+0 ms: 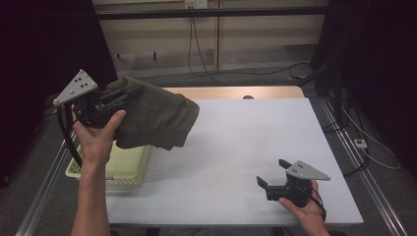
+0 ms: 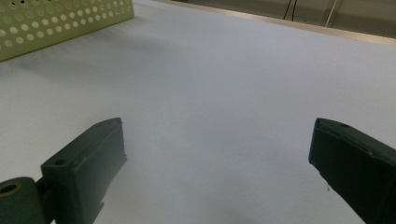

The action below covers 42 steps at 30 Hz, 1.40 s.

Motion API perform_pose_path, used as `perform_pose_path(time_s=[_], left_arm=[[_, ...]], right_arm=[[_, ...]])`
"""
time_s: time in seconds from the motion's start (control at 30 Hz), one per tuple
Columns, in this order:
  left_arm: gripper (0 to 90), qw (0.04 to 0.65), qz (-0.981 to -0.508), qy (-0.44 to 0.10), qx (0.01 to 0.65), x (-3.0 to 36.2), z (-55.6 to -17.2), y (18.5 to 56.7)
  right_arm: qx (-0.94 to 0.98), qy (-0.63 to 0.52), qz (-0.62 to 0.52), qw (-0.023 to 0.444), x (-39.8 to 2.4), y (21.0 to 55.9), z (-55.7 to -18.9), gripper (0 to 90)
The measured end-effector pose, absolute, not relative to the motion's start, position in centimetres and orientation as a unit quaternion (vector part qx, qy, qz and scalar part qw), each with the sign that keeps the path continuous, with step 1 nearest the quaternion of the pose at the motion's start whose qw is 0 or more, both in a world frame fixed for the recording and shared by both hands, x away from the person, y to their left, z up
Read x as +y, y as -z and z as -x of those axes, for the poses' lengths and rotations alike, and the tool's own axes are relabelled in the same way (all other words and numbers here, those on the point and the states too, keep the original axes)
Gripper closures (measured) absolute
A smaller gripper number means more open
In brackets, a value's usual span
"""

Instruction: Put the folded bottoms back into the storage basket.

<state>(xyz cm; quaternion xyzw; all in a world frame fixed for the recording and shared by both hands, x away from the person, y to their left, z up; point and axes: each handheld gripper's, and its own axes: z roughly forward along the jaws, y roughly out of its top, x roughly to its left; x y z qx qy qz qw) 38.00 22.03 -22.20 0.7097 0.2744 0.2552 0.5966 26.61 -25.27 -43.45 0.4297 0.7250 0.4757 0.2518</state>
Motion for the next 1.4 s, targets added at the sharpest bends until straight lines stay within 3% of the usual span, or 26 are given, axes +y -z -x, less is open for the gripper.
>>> perform_pose_path(time_s=[1.4], left_arm=[[86.8,0.608,-0.672,-0.289,0.307,27.9,-36.1,21.2]], right_arm=[[0.728,-0.476,-0.426,0.251,-25.1,43.5,-26.7,3.7]])
